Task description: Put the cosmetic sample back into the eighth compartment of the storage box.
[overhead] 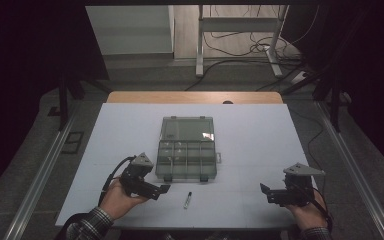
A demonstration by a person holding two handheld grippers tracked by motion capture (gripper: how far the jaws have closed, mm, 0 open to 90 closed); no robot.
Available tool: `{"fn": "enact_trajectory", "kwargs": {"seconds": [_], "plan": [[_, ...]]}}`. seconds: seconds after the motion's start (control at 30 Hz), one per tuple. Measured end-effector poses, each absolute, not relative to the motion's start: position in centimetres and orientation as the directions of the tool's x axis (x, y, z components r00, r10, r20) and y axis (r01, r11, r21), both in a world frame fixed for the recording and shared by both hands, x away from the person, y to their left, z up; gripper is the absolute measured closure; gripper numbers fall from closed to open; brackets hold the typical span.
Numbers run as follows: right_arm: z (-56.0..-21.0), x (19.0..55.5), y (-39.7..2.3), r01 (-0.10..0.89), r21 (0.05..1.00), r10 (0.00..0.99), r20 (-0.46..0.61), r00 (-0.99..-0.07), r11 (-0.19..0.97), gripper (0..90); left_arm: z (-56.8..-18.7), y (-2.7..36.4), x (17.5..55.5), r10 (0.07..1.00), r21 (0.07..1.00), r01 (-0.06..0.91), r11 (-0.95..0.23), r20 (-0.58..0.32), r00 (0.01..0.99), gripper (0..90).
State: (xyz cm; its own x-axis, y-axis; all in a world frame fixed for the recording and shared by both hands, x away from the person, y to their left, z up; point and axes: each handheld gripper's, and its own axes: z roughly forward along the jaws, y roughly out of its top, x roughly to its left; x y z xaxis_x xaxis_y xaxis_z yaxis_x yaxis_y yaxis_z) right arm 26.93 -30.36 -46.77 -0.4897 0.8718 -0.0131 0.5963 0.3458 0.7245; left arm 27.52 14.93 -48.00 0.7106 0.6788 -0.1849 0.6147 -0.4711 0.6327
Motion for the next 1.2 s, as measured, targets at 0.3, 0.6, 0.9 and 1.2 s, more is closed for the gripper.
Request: {"fn": "enact_trajectory", "kwargs": {"seconds": [0.3, 0.6, 0.9, 1.2], "plan": [[-46.8, 27.0, -30.4, 0.602, 0.720, 0.873, -0.012, -0.487, 0.346, 0.0, -48.4, 13.4, 27.7, 0.630, 0.605, 0.594, -0.531, -0.188, 0.754, 12.3], [-46.8, 27.1, -30.4, 0.605, 0.717, 0.873, -0.011, -0.487, 0.346, 0.0, -48.8, 11.9, 28.2, 0.583, 0.579, 0.578, -0.575, -0.206, 0.786, 21.7], [-46.8, 27.1, -30.4, 0.607, 0.716, 0.875, -0.009, -0.485, 0.344, 0.0, -49.4, 10.2, 28.6, 0.546, 0.547, 0.564, -0.619, -0.217, 0.809, 32.1], [-46.9, 27.1, -30.4, 0.610, 0.715, 0.875, -0.007, -0.484, 0.343, 0.0, -50.3, 8.6, 28.6, 0.524, 0.522, 0.553, -0.649, -0.220, 0.823, 40.9]]}}
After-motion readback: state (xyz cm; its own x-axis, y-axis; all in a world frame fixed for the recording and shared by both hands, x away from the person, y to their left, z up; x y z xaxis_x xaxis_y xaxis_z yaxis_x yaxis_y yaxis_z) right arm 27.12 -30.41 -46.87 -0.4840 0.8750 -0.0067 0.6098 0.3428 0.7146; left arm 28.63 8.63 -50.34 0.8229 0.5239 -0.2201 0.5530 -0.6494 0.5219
